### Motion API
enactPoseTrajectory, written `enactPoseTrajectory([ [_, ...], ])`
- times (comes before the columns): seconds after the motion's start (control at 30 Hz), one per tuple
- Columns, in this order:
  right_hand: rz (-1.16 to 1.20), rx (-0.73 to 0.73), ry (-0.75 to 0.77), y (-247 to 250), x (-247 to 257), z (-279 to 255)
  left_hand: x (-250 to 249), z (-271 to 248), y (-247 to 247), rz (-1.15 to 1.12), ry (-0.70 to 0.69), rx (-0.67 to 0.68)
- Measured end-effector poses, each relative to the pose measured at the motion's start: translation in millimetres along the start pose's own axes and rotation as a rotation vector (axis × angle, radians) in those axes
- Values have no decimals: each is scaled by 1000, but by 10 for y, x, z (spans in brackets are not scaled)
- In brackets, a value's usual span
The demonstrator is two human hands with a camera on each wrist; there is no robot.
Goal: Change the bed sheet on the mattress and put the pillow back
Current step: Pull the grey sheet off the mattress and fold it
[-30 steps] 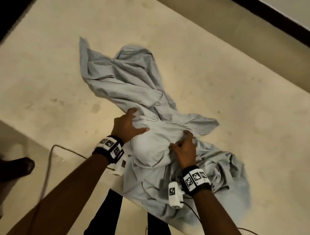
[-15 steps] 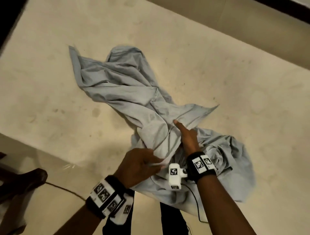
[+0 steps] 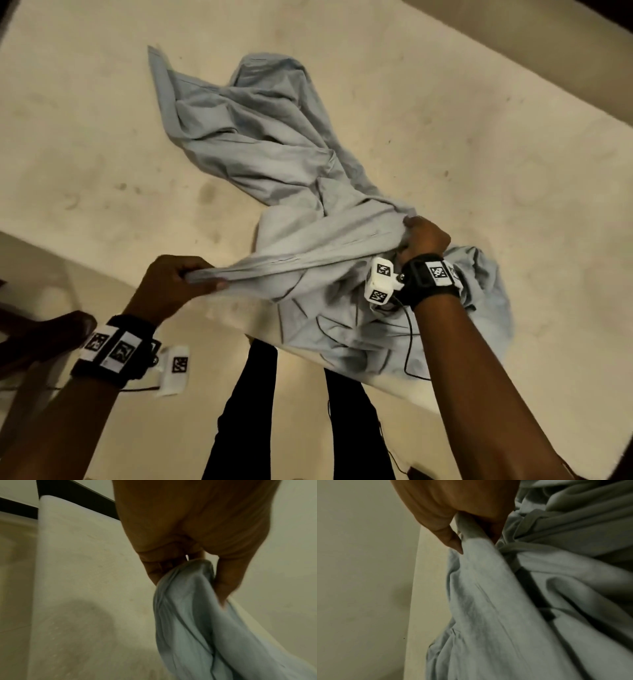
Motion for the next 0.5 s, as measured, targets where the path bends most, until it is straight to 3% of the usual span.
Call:
enactPoseTrajectory([
  [0.03, 133, 26, -77, -41, -57, -51, 90, 57, 78, 50, 25, -65],
  [0.1, 184, 94, -21, -109, -85, -165, 198, 112, 167, 177, 58, -222],
  [0.23, 368, 187, 62, -340, -179, -593, -206, 27, -180, 351, -177, -310],
  [0.37, 479, 306, 33, -568, -258, -1096, -871, -60, -989, 284, -375, -48],
  [0.43, 488, 320, 9, -614, -309, -1237, -1042, -50, -1385, 245, -346, 86],
  [0.5, 281, 273, 205, -521, -247, -1253, -1127, -10, -1598, 262, -274, 94],
])
Point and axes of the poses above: each hand's wrist, its own z-axis towards the middle knuckle, its own y-axis out of the back of the hand, x = y × z, the point moved 7 cm from there along z, towards the middle knuckle, and after that the axes turned 15 degrees about y, right-handed, at the moved point
